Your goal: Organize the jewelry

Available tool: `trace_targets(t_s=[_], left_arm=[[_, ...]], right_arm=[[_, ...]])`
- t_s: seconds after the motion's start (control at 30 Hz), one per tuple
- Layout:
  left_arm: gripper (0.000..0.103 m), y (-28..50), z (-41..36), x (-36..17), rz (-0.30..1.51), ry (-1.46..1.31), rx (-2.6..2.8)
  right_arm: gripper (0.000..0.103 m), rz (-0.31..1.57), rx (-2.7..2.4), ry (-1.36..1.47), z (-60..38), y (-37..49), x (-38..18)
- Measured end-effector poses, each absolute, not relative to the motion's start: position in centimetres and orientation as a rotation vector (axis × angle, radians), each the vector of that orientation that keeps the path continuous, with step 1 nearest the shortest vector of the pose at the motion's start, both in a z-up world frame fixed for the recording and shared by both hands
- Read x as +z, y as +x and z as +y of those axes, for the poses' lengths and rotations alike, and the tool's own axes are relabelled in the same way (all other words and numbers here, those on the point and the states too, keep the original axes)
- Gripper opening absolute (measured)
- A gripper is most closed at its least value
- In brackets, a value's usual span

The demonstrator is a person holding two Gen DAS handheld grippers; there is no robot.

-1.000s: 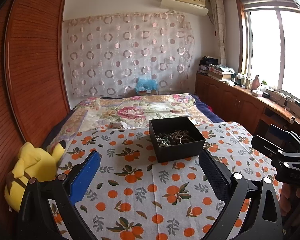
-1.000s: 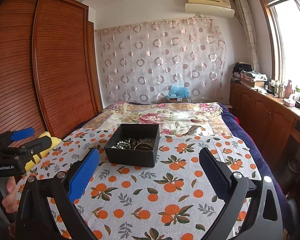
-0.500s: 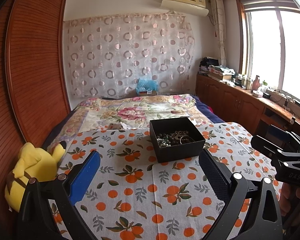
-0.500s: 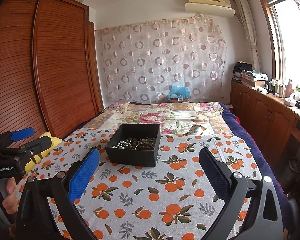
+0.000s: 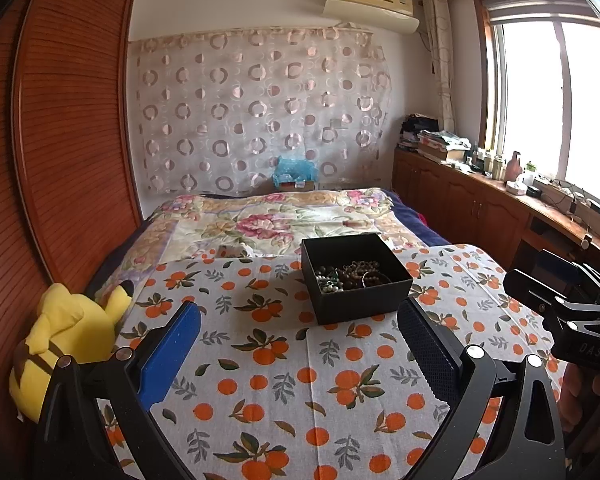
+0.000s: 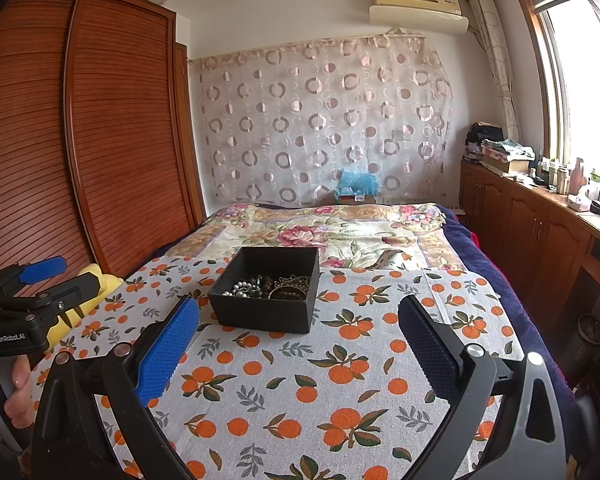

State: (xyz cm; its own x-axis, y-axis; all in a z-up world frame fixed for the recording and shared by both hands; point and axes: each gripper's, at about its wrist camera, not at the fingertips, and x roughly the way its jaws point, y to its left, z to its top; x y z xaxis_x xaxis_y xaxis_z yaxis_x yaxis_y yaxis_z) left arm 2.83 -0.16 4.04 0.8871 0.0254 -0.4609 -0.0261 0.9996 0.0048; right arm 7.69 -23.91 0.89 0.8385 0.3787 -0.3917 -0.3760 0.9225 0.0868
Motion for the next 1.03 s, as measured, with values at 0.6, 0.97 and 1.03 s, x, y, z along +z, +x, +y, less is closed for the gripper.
trace_targets(t_s=[0.6, 0.97, 1.03], left_arm=[[0.095, 2.73, -0.23, 4.03, 0.476, -0.001, 0.025], [0.095, 2.69, -0.28, 4.04, 0.477, -0.002, 0.027], [0.095, 2.68, -0.25, 4.07, 0.478, 0.001, 0.027]], right_arm=[[0.1, 0.416, 0.4, 0.009, -23.93, 7.7, 0.87], [0.1, 0.415, 0.4, 0.009, -23.9, 7.74, 0.78], [0.1, 0.416, 0.4, 0.009, -23.94, 7.75, 0.83]])
